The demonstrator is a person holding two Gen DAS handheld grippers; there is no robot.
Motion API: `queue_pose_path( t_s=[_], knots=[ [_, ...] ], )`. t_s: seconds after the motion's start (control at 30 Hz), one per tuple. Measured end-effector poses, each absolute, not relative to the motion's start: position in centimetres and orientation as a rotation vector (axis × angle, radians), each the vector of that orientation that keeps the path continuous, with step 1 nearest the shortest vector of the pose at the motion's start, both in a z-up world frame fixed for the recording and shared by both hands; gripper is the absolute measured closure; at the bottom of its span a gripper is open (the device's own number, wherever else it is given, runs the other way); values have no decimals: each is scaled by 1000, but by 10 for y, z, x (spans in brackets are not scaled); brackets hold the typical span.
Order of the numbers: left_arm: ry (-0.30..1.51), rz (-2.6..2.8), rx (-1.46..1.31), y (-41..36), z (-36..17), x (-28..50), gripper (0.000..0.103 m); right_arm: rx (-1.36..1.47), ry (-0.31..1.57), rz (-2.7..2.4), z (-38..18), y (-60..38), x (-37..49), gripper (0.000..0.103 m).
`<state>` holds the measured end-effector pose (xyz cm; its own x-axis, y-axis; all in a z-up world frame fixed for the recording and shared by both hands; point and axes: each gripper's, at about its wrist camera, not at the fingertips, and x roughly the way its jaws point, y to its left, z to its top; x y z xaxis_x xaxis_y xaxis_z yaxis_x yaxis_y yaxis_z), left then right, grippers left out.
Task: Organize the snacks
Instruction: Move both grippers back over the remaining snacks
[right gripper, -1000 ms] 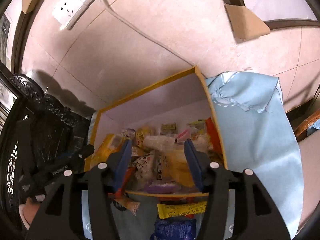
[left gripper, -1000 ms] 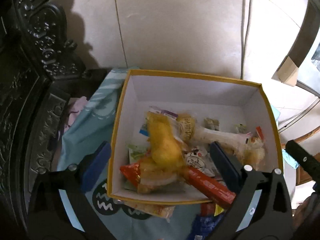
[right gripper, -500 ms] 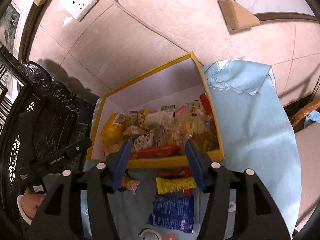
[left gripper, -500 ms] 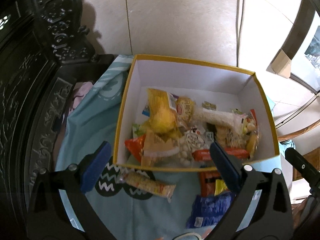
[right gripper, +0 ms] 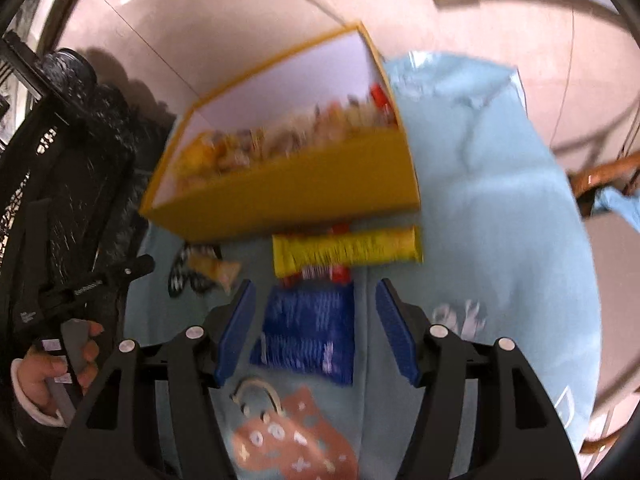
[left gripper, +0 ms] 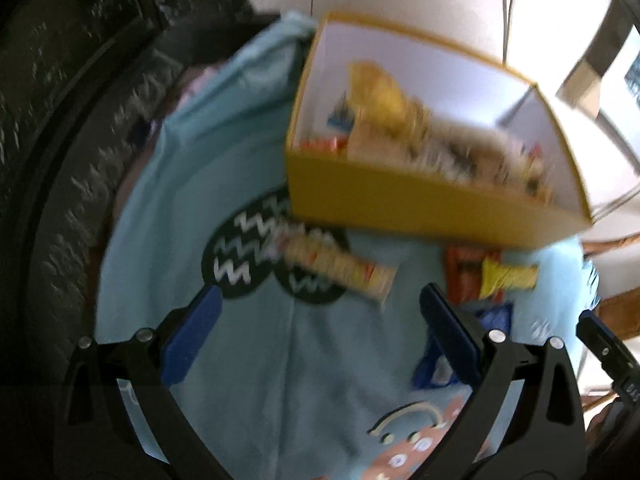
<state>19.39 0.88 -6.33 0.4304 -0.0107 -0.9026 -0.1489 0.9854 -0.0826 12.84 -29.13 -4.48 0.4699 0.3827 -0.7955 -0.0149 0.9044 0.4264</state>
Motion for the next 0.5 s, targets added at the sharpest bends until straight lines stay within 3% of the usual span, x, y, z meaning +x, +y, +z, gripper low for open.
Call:
queue_pose_path(
  t_s=[0.23, 0.5],
  knots=[
    [1239, 115, -225, -2, -116, 208, 2, 391, 1112, 262, -64, -286, 120, 40],
    [1279, 205, -359, 5, -142, 239, 2, 408, 1128, 266, -72, -289, 125, 40]
  ],
)
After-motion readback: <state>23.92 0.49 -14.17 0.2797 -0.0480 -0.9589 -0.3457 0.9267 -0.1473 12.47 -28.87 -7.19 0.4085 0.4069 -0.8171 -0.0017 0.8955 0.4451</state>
